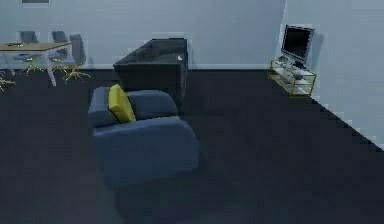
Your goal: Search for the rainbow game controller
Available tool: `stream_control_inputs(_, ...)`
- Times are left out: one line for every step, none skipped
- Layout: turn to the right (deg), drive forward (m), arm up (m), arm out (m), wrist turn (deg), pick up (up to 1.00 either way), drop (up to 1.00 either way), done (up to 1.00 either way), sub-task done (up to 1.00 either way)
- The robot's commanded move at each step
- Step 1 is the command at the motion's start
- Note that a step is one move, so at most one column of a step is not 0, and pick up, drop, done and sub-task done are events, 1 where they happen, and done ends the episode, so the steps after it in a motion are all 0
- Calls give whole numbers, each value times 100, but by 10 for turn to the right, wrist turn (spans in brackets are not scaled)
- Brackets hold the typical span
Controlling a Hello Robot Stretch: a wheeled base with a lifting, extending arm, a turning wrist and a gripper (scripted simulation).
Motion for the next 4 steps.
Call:
stream_control_inputs(0,5,0,0,0,0,0,0,0)
stream_control_inputs(270,0,0,0,0,0,0,0,0)
stream_control_inputs(0,100,0,0,0,0,0,0,0)
stream_control_inputs(90,0,0,0,0,0,0,0,0)
